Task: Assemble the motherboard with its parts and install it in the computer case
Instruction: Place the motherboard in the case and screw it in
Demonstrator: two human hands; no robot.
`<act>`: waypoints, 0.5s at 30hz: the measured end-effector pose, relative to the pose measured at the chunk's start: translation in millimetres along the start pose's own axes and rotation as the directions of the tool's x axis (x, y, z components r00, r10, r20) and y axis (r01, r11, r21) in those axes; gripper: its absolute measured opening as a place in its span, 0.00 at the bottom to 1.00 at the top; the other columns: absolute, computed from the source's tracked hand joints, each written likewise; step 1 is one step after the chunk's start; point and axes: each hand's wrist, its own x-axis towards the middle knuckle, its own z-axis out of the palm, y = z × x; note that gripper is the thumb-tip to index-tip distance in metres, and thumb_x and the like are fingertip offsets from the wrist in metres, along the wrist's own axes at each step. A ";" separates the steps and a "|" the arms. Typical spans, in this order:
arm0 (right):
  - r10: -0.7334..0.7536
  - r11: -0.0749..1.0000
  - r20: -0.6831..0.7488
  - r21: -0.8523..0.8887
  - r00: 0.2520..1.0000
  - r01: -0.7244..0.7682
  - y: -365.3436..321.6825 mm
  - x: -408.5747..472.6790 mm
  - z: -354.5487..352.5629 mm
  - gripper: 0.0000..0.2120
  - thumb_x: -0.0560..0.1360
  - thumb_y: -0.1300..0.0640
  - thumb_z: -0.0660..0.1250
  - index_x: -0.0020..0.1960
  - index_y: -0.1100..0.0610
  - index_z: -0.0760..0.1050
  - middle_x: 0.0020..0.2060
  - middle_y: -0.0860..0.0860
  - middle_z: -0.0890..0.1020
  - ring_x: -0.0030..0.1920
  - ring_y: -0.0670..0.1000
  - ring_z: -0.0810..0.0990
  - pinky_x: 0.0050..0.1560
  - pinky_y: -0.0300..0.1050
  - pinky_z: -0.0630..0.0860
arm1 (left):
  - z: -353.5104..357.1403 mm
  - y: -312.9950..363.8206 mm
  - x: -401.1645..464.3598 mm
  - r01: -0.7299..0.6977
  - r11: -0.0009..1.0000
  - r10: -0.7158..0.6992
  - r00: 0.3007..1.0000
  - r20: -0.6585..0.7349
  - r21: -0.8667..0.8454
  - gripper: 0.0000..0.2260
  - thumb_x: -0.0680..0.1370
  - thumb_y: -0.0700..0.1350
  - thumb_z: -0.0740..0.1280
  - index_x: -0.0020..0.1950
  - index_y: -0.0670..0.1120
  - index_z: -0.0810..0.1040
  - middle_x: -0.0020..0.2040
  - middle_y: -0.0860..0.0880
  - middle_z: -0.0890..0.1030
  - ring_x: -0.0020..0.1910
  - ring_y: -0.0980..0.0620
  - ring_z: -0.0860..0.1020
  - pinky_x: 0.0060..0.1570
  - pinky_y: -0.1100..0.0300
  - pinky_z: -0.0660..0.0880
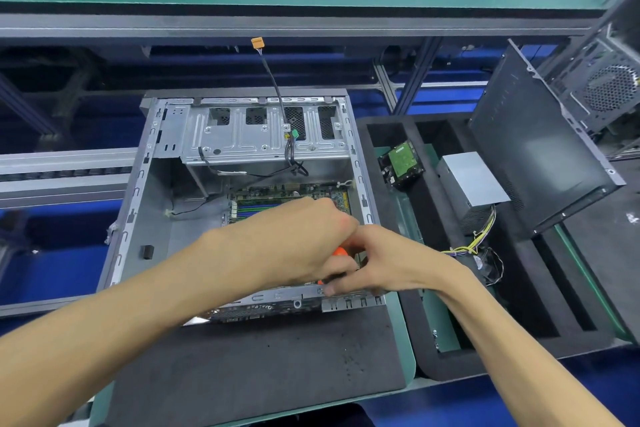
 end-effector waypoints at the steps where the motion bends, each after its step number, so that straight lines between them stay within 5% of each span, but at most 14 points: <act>1: 0.013 1.000 -0.002 0.009 1.000 -0.013 0.5 -0.2 0.5 0.10 0.71 0.50 0.80 0.42 0.43 0.79 0.44 0.59 0.82 0.27 0.49 0.74 0.27 0.41 0.73 | -0.6 -0.3 0.6 -0.027 1.000 0.027 1.000 0.010 -0.014 0.10 0.79 0.55 0.65 0.47 0.48 0.75 0.39 0.49 0.79 0.38 0.45 0.77 0.39 0.54 0.75; 7: 0.045 0.999 -0.030 0.013 0.999 -0.045 4.4 1.4 2.2 0.12 0.69 0.49 0.80 0.45 0.47 0.78 0.43 0.57 0.82 0.27 0.49 0.74 0.27 0.42 0.74 | -0.7 -5.5 1.8 -0.106 0.994 0.106 0.994 -0.002 -0.034 0.09 0.78 0.54 0.65 0.50 0.49 0.77 0.43 0.50 0.81 0.41 0.47 0.79 0.43 0.51 0.77; 10: 0.014 1.000 -0.085 0.014 0.996 -0.013 6.3 -0.3 6.4 0.11 0.71 0.51 0.79 0.44 0.50 0.78 0.35 0.49 0.81 0.28 0.48 0.75 0.28 0.42 0.74 | 1.0 -12.9 -0.8 -0.060 0.996 0.055 0.995 -0.081 -0.059 0.14 0.78 0.63 0.62 0.48 0.53 0.74 0.42 0.52 0.81 0.40 0.50 0.79 0.42 0.53 0.77; 13: -0.053 0.998 -0.287 0.027 0.956 0.063 9.7 -3.0 8.0 0.09 0.72 0.49 0.78 0.49 0.50 0.81 0.40 0.44 0.83 0.37 0.44 0.80 0.40 0.37 0.75 | -4.3 -22.6 -6.6 0.015 0.972 -0.064 0.977 -0.203 -0.233 0.19 0.76 0.70 0.57 0.52 0.58 0.76 0.37 0.57 0.80 0.34 0.62 0.77 0.33 0.62 0.72; 15: -0.107 0.989 -0.443 0.041 0.890 0.140 8.8 -7.2 7.0 0.08 0.74 0.47 0.75 0.50 0.49 0.82 0.39 0.42 0.84 0.38 0.39 0.79 0.42 0.32 0.72 | -5.6 -24.4 -8.7 -0.026 0.919 -0.121 0.932 -0.342 -0.394 0.17 0.77 0.66 0.57 0.49 0.56 0.78 0.32 0.59 0.78 0.31 0.61 0.76 0.30 0.65 0.67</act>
